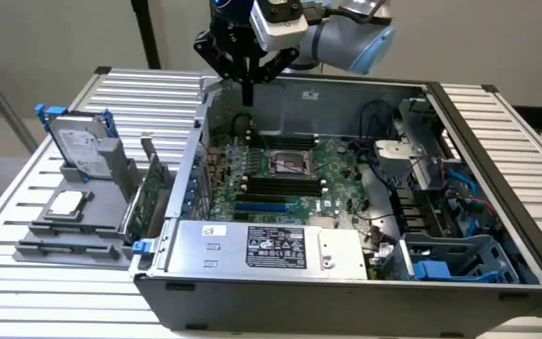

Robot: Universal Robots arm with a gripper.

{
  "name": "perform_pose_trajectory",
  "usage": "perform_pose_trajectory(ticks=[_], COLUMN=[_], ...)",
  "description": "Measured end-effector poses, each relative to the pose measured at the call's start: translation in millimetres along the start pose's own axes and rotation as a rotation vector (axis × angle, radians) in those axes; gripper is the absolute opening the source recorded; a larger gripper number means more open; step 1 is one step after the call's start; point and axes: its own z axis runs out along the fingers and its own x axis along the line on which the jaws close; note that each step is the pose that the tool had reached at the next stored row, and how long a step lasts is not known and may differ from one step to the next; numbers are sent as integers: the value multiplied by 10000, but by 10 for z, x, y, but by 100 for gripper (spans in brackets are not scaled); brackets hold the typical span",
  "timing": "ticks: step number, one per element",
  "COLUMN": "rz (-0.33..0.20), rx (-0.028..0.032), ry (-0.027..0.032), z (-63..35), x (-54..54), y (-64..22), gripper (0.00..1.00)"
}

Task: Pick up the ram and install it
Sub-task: 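Reach for the ram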

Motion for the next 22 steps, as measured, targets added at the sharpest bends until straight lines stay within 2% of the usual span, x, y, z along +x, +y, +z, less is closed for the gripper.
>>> perform_pose_trajectory(ticks=[14, 16, 22], rz=[1, 1, 1], rx=[2, 0, 0], ry=[1, 0, 0], z=[-2, -4, -15], x=[4, 48, 291], y=[-7, -50, -197], gripper=[11, 11, 11])
